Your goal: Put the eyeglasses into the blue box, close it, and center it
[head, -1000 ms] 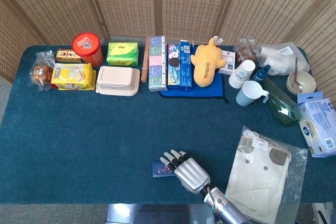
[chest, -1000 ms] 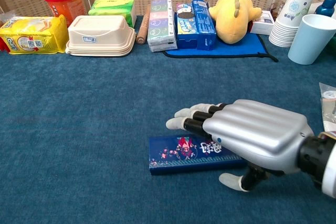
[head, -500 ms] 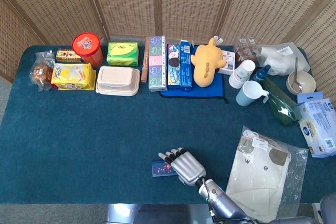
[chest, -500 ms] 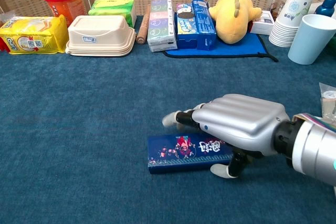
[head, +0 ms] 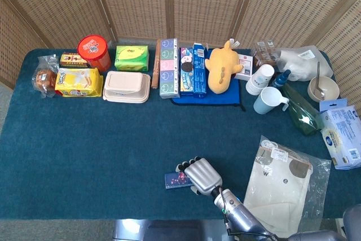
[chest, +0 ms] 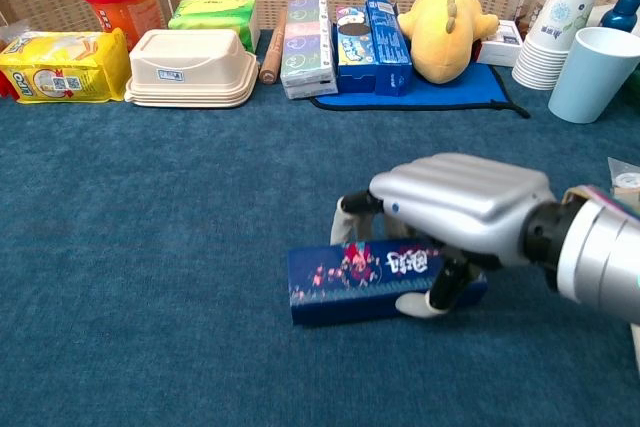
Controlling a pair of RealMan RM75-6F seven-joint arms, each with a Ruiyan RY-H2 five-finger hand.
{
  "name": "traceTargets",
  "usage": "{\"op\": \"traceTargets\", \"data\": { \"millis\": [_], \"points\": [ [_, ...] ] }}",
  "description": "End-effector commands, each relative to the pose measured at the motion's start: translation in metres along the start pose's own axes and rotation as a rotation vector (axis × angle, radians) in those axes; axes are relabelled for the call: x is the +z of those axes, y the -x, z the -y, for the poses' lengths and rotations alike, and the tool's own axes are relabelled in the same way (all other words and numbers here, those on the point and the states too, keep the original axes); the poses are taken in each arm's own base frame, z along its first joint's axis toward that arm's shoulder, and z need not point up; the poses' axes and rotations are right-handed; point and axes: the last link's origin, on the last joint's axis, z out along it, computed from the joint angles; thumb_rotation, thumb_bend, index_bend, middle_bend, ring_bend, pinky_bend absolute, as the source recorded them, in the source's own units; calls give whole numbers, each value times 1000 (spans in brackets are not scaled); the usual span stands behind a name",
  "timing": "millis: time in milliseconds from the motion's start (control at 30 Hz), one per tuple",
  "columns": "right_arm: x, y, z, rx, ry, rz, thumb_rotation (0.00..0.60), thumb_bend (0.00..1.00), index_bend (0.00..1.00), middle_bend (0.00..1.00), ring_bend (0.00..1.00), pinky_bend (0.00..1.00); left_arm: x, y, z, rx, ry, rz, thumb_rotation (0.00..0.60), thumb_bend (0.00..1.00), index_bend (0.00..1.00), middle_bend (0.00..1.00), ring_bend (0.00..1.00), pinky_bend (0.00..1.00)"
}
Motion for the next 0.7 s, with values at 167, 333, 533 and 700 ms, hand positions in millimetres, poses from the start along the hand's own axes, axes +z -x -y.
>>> {"op": "traceTargets", "data": {
  "millis": [167, 333, 533, 700],
  "points": [
    [7, -25, -25, 17, 64, -82, 600, 255, 468, 471, 494, 400, 5, 2, -4, 0, 5, 7, 600, 279, 44, 8, 0, 0],
    [22, -37, -45, 0, 115, -108, 600, 246, 463, 470, 482, 401, 13, 7, -12, 4, 19, 24, 600, 279, 43, 8, 0, 0],
    [39, -40, -56, 16, 143, -114, 600, 242, 458, 468, 472, 400, 19, 10, -18, 5, 20, 32, 600, 278, 41, 6, 0, 0],
    [53, -41, -62, 5, 155, -97, 600, 238, 427, 446, 430, 373, 23, 12, -22, 15, 14, 41, 600, 278, 41, 6, 0, 0]
  ]
}}
